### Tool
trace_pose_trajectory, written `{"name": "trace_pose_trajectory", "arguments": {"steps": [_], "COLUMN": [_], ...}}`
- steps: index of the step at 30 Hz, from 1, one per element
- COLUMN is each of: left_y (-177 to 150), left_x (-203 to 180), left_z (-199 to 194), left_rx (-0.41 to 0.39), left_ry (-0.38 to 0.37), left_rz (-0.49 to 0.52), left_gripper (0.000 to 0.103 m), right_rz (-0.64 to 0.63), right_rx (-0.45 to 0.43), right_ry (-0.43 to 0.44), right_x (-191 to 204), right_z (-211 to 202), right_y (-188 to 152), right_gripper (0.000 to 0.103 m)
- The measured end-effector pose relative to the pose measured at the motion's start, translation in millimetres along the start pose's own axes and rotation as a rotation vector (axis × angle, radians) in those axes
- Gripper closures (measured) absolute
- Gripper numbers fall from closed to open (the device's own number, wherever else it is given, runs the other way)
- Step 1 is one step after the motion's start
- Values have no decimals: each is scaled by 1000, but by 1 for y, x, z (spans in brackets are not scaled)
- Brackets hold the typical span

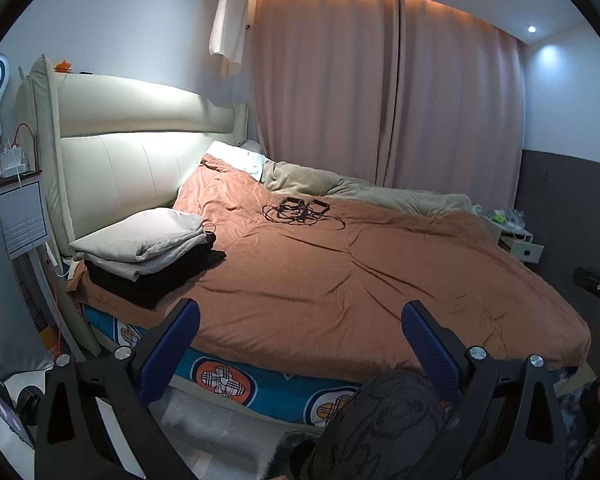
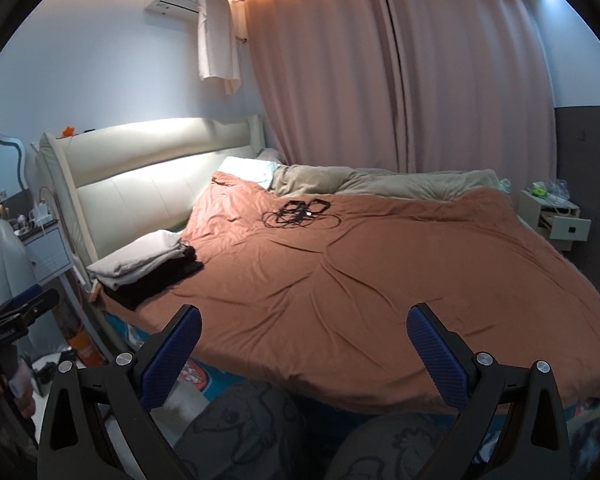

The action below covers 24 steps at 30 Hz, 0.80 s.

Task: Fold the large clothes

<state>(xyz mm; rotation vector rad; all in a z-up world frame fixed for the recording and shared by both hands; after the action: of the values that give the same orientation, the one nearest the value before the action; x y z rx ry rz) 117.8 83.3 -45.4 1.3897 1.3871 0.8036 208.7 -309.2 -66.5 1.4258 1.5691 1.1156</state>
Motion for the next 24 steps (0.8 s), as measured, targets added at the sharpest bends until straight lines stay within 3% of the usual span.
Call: {"name": "trace_pose_trajectory", "arguments": {"steps": [24], "left_y": [3], "left_x": [-25], "left_z": [-4], "left_rx": [-12], "left_ry": [-14], "left_rz": [-11], "left_gripper": [0], "right_rz": [55], "right_rx": [41], "right_ry": [31], "right_x": [-10], "right_z": [8], "right_y": [-30], "right_gripper": [0]}}
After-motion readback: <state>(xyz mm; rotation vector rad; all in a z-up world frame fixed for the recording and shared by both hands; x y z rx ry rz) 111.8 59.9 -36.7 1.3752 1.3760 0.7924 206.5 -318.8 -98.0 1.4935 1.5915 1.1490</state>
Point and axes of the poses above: each gripper's, at about its wrist camera, not at the fingertips, and z roughly the way its jaws point, x to its left, y to its top, the point moved 9 cm from there along z, roughly the way its jaws point, and after that the axes turned 11 degrees about -y, right-handed, at the moved point
